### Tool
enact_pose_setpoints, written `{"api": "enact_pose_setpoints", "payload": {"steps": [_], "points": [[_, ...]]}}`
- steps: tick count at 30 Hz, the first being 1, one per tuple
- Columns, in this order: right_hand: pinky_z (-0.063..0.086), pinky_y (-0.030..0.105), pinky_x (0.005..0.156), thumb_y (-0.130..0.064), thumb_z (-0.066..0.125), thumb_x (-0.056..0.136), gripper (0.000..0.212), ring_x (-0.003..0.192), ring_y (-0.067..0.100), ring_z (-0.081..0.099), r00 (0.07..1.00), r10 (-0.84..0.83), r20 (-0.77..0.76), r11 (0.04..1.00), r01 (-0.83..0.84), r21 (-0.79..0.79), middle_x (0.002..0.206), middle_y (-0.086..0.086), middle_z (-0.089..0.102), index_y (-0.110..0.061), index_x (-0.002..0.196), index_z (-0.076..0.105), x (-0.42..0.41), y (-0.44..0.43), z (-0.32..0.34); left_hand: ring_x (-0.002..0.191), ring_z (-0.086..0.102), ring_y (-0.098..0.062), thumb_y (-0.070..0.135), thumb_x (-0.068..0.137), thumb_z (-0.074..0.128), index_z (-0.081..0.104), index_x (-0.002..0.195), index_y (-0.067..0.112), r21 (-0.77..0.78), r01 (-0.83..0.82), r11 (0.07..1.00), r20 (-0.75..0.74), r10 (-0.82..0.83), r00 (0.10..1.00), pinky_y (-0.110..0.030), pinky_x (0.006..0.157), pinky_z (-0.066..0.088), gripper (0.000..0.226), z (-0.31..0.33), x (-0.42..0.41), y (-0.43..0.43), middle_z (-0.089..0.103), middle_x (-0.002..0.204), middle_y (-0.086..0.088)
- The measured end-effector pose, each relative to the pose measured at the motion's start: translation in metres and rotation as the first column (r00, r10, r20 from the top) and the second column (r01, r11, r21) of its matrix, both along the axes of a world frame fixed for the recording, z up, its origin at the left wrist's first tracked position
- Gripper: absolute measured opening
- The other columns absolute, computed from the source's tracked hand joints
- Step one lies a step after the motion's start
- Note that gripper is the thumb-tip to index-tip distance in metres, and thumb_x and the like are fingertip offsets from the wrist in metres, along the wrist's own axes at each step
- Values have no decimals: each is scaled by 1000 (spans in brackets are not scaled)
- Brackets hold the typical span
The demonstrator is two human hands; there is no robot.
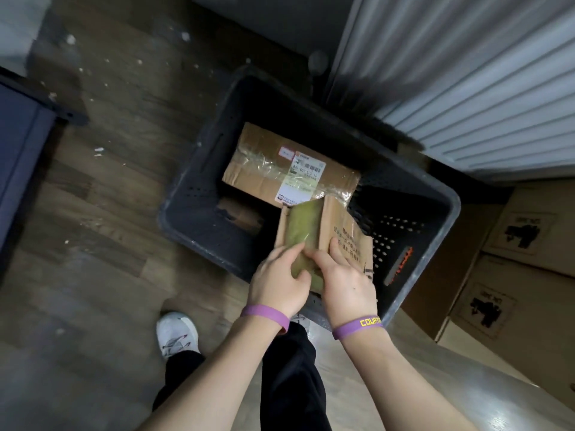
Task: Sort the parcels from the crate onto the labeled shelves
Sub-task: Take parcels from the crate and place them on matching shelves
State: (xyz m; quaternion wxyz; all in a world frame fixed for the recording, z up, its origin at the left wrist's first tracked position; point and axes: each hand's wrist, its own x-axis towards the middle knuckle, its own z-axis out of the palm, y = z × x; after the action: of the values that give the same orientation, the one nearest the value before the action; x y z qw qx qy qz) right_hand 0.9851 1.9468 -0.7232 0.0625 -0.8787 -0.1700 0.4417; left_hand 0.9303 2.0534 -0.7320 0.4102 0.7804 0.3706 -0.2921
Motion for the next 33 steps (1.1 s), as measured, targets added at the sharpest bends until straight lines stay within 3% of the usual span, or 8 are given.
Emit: {"api": "enact_pose_setpoints", "payload": {"steps": [6,10,14,18,21,25,29,33], "points": [[53,37,89,-8,51,87,55,118,21,61,986,-146,80,951,118,285,155,2,37,-49,122,44,25,14,91,109,41,-13,9,86,55,51,135,29,69,-97,993,293,73,953,-21,98,35,53,93,7,31,55,127,10],[53,40,88,-34,29,73,52,110,22,65,964,-253,76,887,200,416,151,-5,43,-55,119,42,46,29,191,105,53,-10,11,86,51,56,128,21,41,-276,960,527,214,823,-35,92,48,44,192,11,66,57,114,9],[50,29,82,-26,38,78,49,107,12,66,946,-306,108,835,212,508,139,-9,55,-54,117,50,63,54,301,118,51,-16,24,84,52,49,136,22,108,-282,953,576,171,799,-42,101,44,52,297,11,104,52,125,6],[45,26,74,-6,53,86,45,95,11,68,908,-385,165,759,209,617,109,-10,69,-38,117,62,60,80,400,137,32,-13,26,85,66,23,150,29,56,-217,975,553,151,819,-26,113,25,77,394,-1,125,35,146,1],[49,27,77,-1,49,86,50,90,10,66,870,-471,145,664,241,708,98,-14,68,-38,116,61,49,96,467,142,21,-5,36,82,68,10,151,35,33,-200,979,610,140,780,-22,112,19,91,458,-18,138,22,155,8],[41,7,70,4,44,89,49,81,-8,59,841,-533,97,488,211,847,95,-24,65,-35,112,62,36,125,540,138,17,1,39,79,73,7,151,36,84,-211,974,672,101,734,-23,113,17,98,527,-41,157,20,151,17],[42,12,69,1,44,94,43,76,-4,55,845,-534,29,332,178,927,92,-27,65,-36,107,61,13,157,588,139,26,-6,35,86,66,30,148,23,184,-306,934,748,68,660,-21,111,22,72,571,-58,169,29,148,11],[42,14,87,-2,42,94,56,104,-15,54,898,-436,59,297,82,951,115,-36,59,-47,126,52,-17,183,627,118,54,-27,34,94,52,53,116,15,106,-458,882,794,202,573,-36,98,46,29,591,-80,178,54,130,-14]]}}
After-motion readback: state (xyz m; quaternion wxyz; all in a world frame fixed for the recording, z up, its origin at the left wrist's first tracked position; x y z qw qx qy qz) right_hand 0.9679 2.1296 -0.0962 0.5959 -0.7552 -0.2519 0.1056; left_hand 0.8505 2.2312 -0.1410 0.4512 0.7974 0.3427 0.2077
